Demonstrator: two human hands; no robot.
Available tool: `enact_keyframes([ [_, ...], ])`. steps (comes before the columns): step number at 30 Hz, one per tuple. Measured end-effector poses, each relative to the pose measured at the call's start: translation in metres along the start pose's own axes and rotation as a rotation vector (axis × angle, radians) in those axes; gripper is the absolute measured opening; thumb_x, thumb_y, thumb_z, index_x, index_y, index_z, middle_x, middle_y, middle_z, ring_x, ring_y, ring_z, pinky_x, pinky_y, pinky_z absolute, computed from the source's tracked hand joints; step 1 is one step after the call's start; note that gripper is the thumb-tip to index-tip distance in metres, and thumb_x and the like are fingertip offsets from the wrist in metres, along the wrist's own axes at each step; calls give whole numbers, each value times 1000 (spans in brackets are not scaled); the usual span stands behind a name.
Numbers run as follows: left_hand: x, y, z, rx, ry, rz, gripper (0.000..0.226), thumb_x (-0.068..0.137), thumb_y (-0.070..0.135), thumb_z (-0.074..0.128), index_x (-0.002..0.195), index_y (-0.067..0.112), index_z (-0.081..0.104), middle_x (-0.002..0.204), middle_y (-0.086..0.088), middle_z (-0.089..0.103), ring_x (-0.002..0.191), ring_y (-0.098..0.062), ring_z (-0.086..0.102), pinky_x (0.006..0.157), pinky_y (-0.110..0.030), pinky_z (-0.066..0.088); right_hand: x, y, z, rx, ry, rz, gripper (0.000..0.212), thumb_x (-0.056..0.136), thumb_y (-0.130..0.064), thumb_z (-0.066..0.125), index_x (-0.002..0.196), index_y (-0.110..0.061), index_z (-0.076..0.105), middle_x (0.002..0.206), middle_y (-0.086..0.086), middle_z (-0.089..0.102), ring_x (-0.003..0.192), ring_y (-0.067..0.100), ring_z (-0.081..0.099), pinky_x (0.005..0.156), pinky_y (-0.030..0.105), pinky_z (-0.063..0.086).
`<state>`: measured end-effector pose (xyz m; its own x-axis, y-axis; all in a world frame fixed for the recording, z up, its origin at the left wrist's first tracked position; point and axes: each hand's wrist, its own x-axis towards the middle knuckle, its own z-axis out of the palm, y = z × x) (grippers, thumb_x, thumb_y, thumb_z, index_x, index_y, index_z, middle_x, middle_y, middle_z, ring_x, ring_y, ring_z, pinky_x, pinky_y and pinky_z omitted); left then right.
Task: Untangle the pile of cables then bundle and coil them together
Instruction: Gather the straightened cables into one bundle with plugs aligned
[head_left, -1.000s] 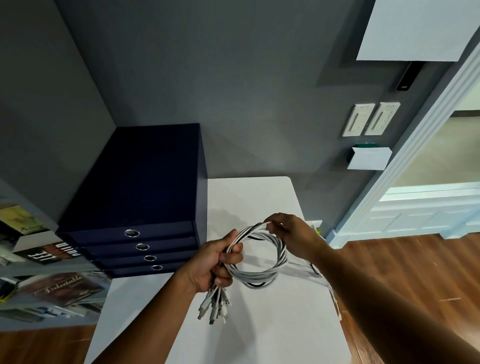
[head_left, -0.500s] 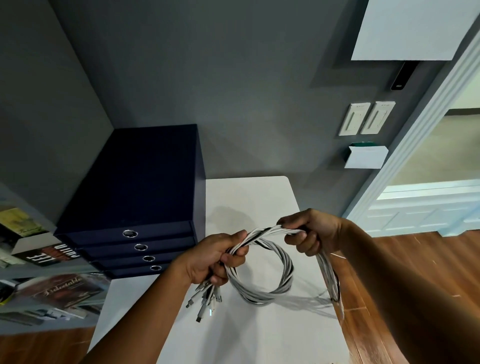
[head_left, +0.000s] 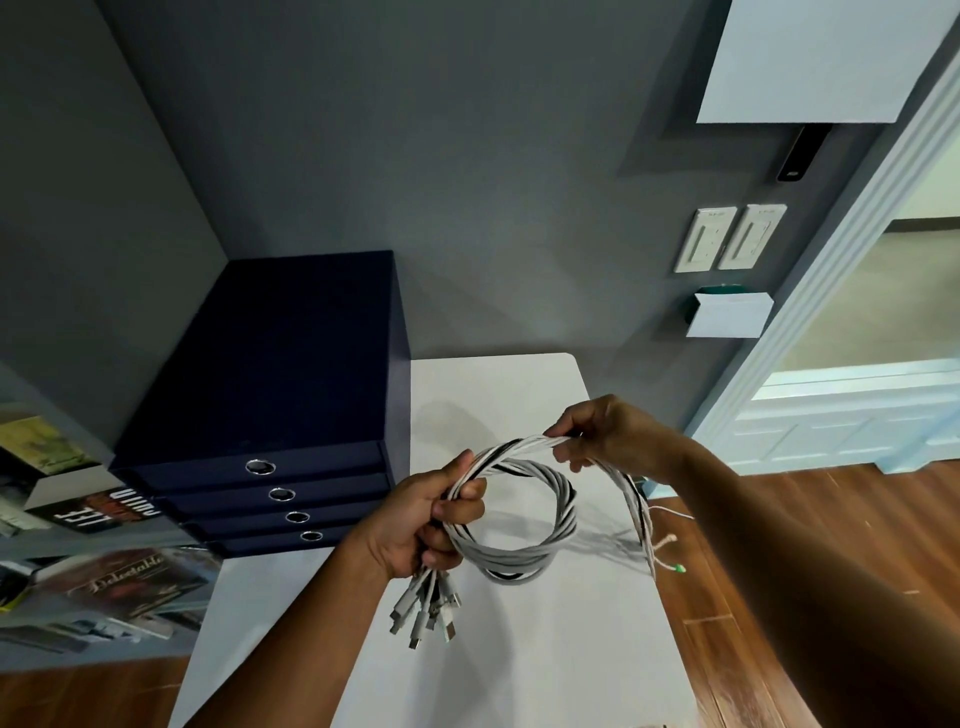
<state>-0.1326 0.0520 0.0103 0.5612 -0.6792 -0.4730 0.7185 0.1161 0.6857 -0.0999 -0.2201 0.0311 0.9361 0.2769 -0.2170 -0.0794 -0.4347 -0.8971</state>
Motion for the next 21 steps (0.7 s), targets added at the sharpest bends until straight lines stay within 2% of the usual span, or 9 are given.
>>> enact_keyframes([
  [3, 0, 0, 3, -19, 21, 18, 41, 95, 57, 44, 72, 23, 47, 50, 10, 22, 37, -3, 4, 34, -10, 23, 2, 11, 12, -163, 151, -46, 21, 87, -10, 73, 85, -31, 73, 69, -15, 69, 64, -2, 58, 68, 15, 44],
  [5, 2, -1, 5, -48, 28, 32, 41, 94, 57, 45, 72, 23, 47, 50, 10, 22, 38, -4, 3, 34, -10, 24, 1, 20, 23, -159, 221, -76, 21, 91, -16, 70, 87, -36, 70, 81, -13, 71, 72, -3, 59, 73, 15, 44],
  [7, 4, -2, 5, -73, 41, 46, 40, 92, 57, 47, 71, 23, 47, 50, 10, 23, 39, -4, 2, 33, -10, 24, 1, 26, 32, -130, 234, -70, 17, 97, -16, 61, 91, -30, 69, 86, 2, 71, 77, 4, 57, 76, 19, 44],
  [9, 6, -2, 6, -78, 49, 56, 40, 91, 57, 48, 71, 23, 48, 50, 10, 23, 39, -5, 2, 33, -10, 22, -1, 28, 41, 39, 269, -58, 19, 101, -9, 52, 92, -15, 67, 84, 15, 64, 78, 10, 54, 76, 22, 42],
  [11, 7, -3, 5, -59, 61, 58, 40, 91, 58, 48, 70, 23, 48, 51, 10, 22, 39, -4, 3, 34, -10, 22, -5, 27, 47, 275, 320, -41, 25, 102, -4, 45, 82, -6, 59, 73, 10, 52, 70, 12, 47, 70, 24, 39],
  [13, 7, -3, 3, -20, 75, 46, 41, 92, 58, 48, 70, 23, 49, 52, 10, 22, 38, -4, 4, 34, -11, 22, -9, 26, 49, 411, 338, 14, 28, 103, -4, 43, 75, -7, 50, 64, 0, 44, 60, 12, 39, 58, 20, 35],
  [15, 7, -4, 0, 24, 80, 26, 41, 93, 58, 48, 71, 24, 49, 53, 9, 21, 38, -4, 5, 35, -11, 20, -13, 27, 43, 443, 284, 108, 28, 102, -7, 44, 75, -11, 44, 56, -2, 37, 51, 13, 29, 44, 20, 23],
  [17, 6, -6, -1, 77, 74, 3, 41, 92, 58, 49, 71, 24, 49, 54, 10, 20, 38, -3, 6, 36, -11, 19, -16, 28, 33, 401, 188, 227, 31, 101, -14, 45, 71, -19, 42, 55, 0, 31, 49, 12, 21, 49, 20, 10],
  [21, 6, -7, -4, 117, 57, -27, 41, 92, 58, 49, 71, 24, 49, 56, 10, 20, 38, -3, 7, 36, -12, 21, -20, 26, 10, 371, -9, 327, 32, 99, -27, 51, 70, -23, 37, 59, 5, 29, 57, 14, 12, 52, 22, 4],
])
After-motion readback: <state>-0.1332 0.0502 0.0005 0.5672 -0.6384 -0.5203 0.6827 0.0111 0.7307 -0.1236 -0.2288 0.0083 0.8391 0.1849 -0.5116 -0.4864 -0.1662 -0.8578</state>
